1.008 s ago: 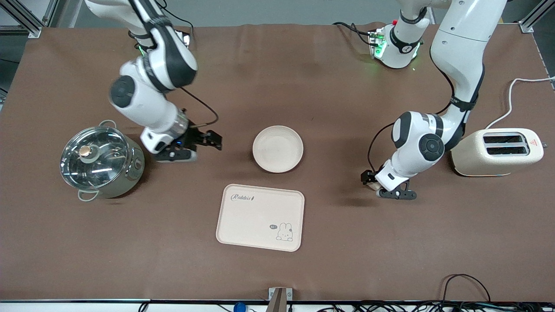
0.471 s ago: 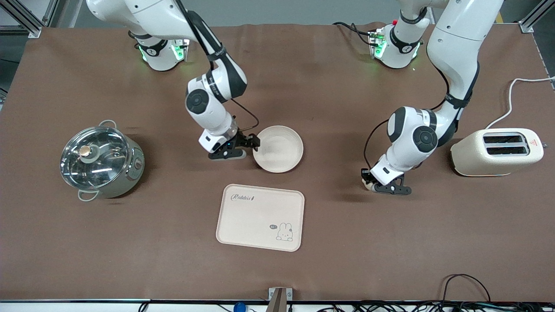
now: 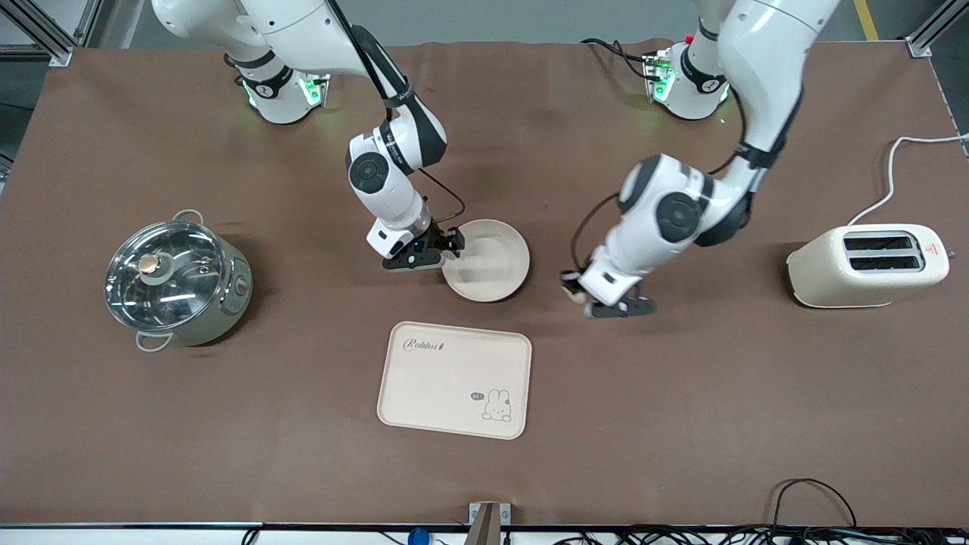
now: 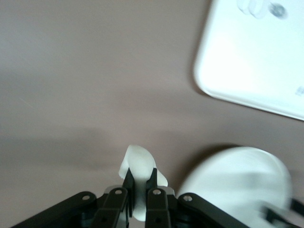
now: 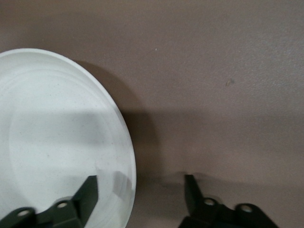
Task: Place bun in plate and plate on tray
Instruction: 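Set the bun on the plate with the left gripper while the right gripper holds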
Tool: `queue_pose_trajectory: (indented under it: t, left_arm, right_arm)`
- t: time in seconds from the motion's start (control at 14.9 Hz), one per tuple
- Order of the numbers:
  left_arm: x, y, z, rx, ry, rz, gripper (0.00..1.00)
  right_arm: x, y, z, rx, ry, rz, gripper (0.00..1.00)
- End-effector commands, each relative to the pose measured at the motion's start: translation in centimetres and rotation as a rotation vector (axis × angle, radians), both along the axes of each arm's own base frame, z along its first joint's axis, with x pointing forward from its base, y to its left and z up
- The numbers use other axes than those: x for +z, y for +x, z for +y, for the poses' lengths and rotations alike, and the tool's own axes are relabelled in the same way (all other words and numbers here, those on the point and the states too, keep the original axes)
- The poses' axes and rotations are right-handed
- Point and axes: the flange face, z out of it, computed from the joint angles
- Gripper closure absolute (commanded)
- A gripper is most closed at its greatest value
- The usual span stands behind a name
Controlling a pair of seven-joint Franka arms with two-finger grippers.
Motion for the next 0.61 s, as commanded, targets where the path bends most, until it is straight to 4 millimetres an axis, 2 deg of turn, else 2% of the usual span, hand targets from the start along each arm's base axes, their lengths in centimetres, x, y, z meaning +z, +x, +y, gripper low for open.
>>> queue_pose_trajectory:
  t: [0.0,0.07,0.13,0.2,0.27,0.34,0.54]
  left_arm:
    - [-3.3,-1.4,-5.7,0.074,-0.014,0.074,1.00]
    - [-3.8,-1.6,-6.8,0.101,-0.017,0.088,0.98]
    - [-4.5,-2.0,-7.7,0.130,-0.015,0.106,0.89]
    - [-4.7,-1.9,-8.1,0.143,-0.016,0.110,0.63]
    - [-5.1,-2.0,-8.0,0.143,-0.012,0.113,0.01]
    - [-5.1,-2.0,-8.2,0.143,-0.014,0.110,0.00]
    - [-4.8,-3.2,-9.9,0.184,-0.013,0.118,0.00]
  right_arm:
    - [0.0,-0.5,-0.3,-0.024,0.008,-0.004,0.59]
    - [-0.1,-0.5,-0.3,-0.024,0.006,-0.003,0.67]
    - [-0.2,-0.5,-0.3,-0.028,0.007,-0.001,0.77]
    - [-0.4,-0.5,-0.4,-0.045,0.011,0.007,0.88]
    - [-0.6,-0.5,-0.5,-0.051,0.012,0.005,0.96]
    - [-0.6,-0.5,-0.4,-0.052,0.014,-0.004,1.00]
    - [-1.0,-0.5,-0.6,-0.054,0.009,-0.002,1.00]
